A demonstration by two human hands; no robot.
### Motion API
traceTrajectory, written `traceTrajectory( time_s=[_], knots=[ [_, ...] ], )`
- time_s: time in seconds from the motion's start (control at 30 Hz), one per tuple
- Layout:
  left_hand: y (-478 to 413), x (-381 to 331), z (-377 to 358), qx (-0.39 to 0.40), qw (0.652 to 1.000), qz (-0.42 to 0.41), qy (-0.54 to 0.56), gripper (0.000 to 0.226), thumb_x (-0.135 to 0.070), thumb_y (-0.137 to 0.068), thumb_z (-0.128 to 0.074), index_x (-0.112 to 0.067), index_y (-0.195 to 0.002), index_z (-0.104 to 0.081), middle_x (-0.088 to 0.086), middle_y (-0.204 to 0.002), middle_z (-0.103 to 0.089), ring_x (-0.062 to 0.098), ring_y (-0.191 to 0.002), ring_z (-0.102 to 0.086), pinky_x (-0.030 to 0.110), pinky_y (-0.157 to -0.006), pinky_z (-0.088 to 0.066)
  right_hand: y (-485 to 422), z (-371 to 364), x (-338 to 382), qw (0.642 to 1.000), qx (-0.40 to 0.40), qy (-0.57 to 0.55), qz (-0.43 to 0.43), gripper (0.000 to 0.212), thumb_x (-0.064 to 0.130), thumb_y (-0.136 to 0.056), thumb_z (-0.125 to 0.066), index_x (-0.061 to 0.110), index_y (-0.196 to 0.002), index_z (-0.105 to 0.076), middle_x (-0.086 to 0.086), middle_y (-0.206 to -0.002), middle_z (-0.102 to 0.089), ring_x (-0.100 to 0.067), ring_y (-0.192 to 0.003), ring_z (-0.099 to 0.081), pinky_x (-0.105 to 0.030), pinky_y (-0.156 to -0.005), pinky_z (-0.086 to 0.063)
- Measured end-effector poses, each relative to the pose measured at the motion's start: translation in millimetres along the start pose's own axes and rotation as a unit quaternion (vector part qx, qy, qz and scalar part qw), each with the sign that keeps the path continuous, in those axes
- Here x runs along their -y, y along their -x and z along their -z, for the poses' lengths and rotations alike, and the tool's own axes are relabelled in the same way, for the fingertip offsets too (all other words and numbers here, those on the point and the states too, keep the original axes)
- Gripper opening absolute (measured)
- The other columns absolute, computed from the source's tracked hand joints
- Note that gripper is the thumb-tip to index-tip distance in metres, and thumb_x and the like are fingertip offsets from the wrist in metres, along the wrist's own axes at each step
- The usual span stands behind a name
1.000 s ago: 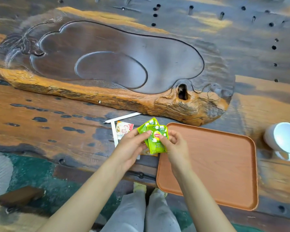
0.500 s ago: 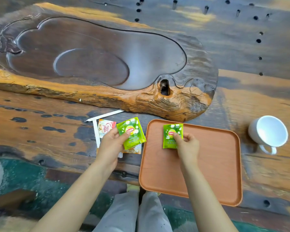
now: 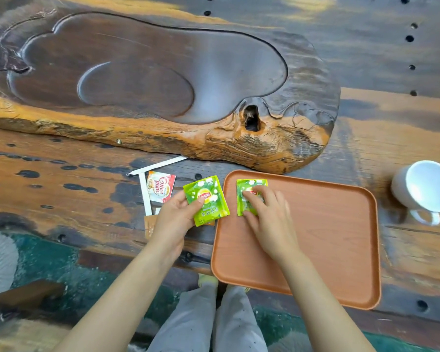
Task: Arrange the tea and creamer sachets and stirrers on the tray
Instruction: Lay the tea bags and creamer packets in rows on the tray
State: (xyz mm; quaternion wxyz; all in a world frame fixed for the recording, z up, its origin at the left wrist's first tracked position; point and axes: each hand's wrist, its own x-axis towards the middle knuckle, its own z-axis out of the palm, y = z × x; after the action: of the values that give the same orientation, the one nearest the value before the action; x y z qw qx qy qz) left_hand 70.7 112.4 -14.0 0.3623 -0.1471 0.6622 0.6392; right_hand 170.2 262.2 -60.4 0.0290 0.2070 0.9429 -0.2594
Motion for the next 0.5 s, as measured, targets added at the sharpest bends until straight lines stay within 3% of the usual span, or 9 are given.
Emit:
traceTrajectory(
  time_s=[0.2,0.3,0.37,0.43,0.5],
  knots=[
    [-1,2,-11,-0.001,0.999,-0.01,-0.041,0.024,-0.006,-0.087,-0.057,-0.009,-0.11,-0.061,0.003,-0.097,-0.071,0.014,-0.082,-0.068,0.033,-0.072,-0.056,-4,-8,9,0.999,-0.012,-0.041,-0.009,0.041,0.028,-0.082,-0.059,0.021,-0.122,-0.054,-0.005,-0.123,-0.051,-0.025,-0.108,-0.044,-0.038,-0.09,-0.038],
    [-1,1,-17,0.008,0.999,-0.018,-0.047,0.024,-0.006,-0.086,-0.058,-0.011,-0.109,-0.063,-0.003,-0.092,-0.074,0.012,-0.08,-0.069,0.029,-0.069,-0.057,2,0,12,0.984,-0.074,-0.161,-0.022,0.033,0.026,-0.086,-0.053,0.02,-0.118,-0.057,-0.003,-0.116,-0.055,-0.013,-0.103,-0.045,-0.026,-0.09,-0.037],
    [1,0,-24,0.027,0.998,-0.02,-0.043,0.023,-0.005,-0.085,-0.059,-0.011,-0.108,-0.063,-0.004,-0.09,-0.074,0.008,-0.077,-0.069,0.023,-0.067,-0.057,10,9,19,0.937,-0.071,-0.335,-0.066,0.025,0.023,-0.089,-0.051,0.02,-0.113,-0.058,0.002,-0.104,-0.059,-0.002,-0.089,-0.052,-0.016,-0.081,-0.041],
    [4,1,-36,0.053,0.998,-0.02,-0.039,0.026,-0.004,-0.085,-0.059,-0.007,-0.111,-0.062,-0.001,-0.092,-0.072,0.006,-0.076,-0.069,0.022,-0.068,-0.057,15,17,26,0.856,-0.026,-0.5,-0.131,0.019,0.013,-0.089,-0.055,0.019,-0.107,-0.055,0.002,-0.089,-0.061,-0.002,-0.069,-0.058,-0.016,-0.064,-0.048],
    [6,2,-48,0.068,0.996,-0.03,-0.053,0.031,-0.005,-0.086,-0.059,-0.005,-0.116,-0.059,0.0,-0.093,-0.071,0.008,-0.078,-0.068,0.023,-0.072,-0.056,18,23,21,0.81,-0.049,-0.554,-0.186,0.024,-0.001,-0.086,-0.056,0.02,-0.098,-0.052,-0.002,-0.078,-0.06,-0.002,-0.052,-0.058,-0.014,-0.05,-0.047]
  ],
)
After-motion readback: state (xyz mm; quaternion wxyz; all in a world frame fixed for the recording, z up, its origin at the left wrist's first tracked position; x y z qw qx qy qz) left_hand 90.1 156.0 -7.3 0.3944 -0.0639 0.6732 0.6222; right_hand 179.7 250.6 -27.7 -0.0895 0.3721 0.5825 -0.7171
